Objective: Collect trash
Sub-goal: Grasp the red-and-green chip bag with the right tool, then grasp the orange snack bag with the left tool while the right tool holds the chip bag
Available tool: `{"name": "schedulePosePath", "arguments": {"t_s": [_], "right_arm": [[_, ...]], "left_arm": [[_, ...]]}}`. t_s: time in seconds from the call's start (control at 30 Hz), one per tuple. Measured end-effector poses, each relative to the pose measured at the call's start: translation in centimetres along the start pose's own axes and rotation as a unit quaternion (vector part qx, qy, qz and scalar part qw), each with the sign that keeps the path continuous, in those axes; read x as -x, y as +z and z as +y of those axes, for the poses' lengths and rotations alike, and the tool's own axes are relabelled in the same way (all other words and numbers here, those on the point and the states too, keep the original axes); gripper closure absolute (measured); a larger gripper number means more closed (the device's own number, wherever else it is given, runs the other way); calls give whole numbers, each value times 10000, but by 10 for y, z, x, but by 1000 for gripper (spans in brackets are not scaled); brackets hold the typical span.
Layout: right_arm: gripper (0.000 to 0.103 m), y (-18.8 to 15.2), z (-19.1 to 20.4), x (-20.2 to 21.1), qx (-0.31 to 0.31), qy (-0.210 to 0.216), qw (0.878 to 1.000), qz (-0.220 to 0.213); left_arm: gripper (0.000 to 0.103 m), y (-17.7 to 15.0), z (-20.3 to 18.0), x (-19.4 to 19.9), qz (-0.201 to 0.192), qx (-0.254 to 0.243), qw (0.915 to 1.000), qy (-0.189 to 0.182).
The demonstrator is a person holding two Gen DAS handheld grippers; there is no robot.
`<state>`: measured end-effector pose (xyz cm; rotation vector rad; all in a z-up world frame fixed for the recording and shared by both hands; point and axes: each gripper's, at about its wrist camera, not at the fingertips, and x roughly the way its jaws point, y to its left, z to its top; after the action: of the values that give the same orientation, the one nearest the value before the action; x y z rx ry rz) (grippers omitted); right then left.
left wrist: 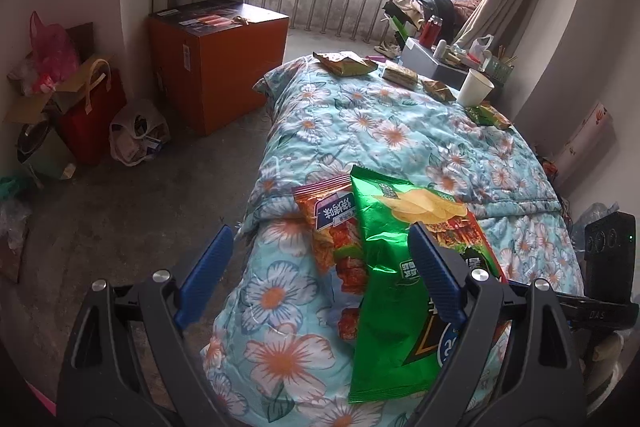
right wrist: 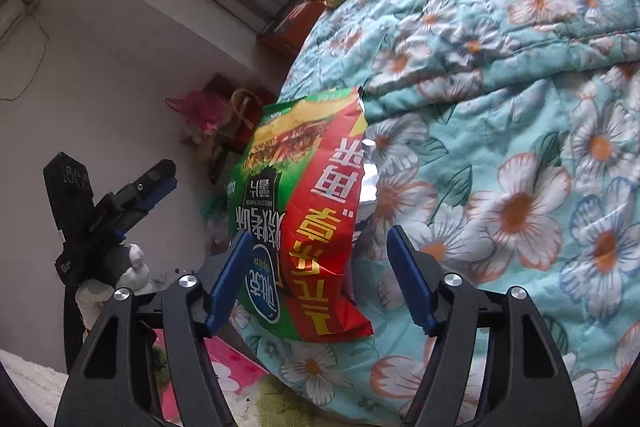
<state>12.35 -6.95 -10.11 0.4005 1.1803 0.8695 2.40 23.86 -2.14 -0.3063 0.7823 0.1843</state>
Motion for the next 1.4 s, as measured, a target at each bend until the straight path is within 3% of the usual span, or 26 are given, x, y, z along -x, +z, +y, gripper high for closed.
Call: {"name": "schedulePosePath", "arguments": {"t_s": [0.07,0.13,0.3,0.5,0.7,0.87,1.0,1.2,1.27,1.33,1.4], "right_arm": [[47,-2,4,-6,94,-53,9999,123],[62,-3,5,-9,81,22,9998,200],[76,-1,6,5,114,272,9995,83],[76,-4,-15,46,-20,458,9986,-270],[76,-12,-63,104,-605,202,9942,-870],[76,-26,-103,152,-1100,-218,9841,-1378],[76,-35,-123,172,-1339,-387,9775,-1580],[76,-39,-131,174,-1398,-467,9755,-1632],[76,-39,-130,173,-1389,-489,9759,-1611],[76,-36,-126,171,-1360,-547,9761,-1604],[76,-35,-120,163,-1336,-591,9762,-1600]], "left_arm": [[18,-3,3,-8,83,27,10000,-22],[18,-5,5,-16,166,88,9998,-73],[20,-6,5,-25,238,156,9994,-218],[24,-6,1,-30,342,263,9979,-488],[32,-15,-4,-50,786,424,9922,-875],[37,-22,4,-76,1322,929,9813,-1050],[39,-27,18,-94,1595,1491,9676,-1269],[40,-25,25,-101,1546,1846,9579,-1565],[41,-25,25,-99,1525,2083,9461,-1954],[41,-25,24,-94,1422,2387,9260,-2555],[41,-22,19,-85,1151,2427,9157,-2991]]}}
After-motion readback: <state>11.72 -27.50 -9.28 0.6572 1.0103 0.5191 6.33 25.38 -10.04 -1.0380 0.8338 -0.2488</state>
